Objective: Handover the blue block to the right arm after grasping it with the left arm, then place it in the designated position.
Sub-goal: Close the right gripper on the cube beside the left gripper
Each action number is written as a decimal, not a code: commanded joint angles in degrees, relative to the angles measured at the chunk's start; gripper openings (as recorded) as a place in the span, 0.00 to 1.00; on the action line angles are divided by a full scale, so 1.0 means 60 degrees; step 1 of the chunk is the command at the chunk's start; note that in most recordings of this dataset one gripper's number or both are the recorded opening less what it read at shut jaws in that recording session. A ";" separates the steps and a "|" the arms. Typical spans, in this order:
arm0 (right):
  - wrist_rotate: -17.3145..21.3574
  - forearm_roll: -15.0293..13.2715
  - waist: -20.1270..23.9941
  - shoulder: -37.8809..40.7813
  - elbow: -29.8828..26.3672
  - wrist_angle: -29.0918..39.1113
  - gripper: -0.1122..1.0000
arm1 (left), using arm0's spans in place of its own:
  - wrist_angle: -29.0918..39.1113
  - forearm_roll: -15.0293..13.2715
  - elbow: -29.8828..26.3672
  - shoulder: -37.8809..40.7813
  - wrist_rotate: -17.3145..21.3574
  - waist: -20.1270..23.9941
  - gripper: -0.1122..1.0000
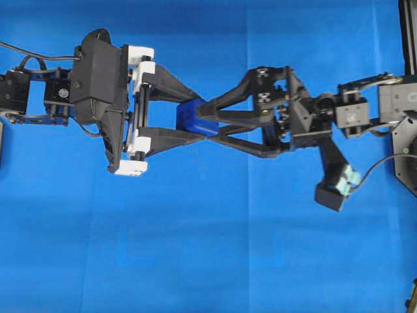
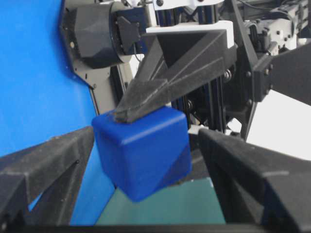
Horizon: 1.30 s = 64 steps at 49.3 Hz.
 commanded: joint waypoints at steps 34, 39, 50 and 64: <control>0.0015 -0.0015 0.0000 0.0205 -0.0791 0.0396 0.60 | -0.0059 -0.0015 -0.0073 -0.0249 -0.0015 -0.0029 0.51; 0.0015 0.0000 0.0000 0.0220 -0.0864 0.0557 0.60 | -0.0059 0.0000 -0.0088 -0.0264 -0.0029 -0.0044 0.51; 0.0029 0.0000 0.0000 0.0220 -0.0864 0.0908 0.60 | -0.0059 -0.0015 -0.0088 -0.0249 -0.0029 -0.0044 0.51; 0.0029 0.0000 0.0000 0.0220 -0.0864 0.0923 0.60 | -0.0059 -0.0015 -0.0146 -0.0220 -0.0044 -0.0044 0.51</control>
